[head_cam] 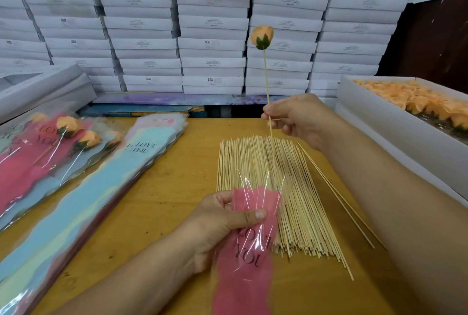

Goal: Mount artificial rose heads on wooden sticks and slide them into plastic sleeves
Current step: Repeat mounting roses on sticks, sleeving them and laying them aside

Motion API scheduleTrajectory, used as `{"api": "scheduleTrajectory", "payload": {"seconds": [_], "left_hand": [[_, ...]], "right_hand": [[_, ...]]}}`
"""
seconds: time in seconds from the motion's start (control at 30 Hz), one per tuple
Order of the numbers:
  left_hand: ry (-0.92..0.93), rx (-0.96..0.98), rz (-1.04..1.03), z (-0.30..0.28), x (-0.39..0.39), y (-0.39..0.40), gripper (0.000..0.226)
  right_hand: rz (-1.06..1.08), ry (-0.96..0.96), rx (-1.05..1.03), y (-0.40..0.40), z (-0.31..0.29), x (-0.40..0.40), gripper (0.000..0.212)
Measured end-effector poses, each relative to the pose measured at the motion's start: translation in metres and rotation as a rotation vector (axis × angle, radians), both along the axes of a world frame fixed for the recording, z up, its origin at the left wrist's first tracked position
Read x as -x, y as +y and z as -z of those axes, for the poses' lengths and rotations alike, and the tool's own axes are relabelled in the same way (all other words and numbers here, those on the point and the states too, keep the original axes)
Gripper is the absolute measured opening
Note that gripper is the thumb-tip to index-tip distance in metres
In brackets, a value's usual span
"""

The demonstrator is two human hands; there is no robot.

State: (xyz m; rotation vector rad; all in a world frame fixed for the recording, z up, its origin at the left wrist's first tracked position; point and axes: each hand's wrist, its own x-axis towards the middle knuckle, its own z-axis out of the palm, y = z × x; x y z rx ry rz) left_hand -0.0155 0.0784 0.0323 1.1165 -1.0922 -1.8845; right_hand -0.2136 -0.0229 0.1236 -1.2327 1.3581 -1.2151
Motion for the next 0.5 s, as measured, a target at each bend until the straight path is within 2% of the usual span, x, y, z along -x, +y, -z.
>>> {"api": "scheduleTrajectory", "payload": {"seconds": [0.5], "left_hand": [[-0.013,-0.033,-0.029,0.003,-0.002,-0.003,0.059]], "right_hand": [[0.025,0.001,0.015,-0.001,-0.003,0.009,0.013]]}}
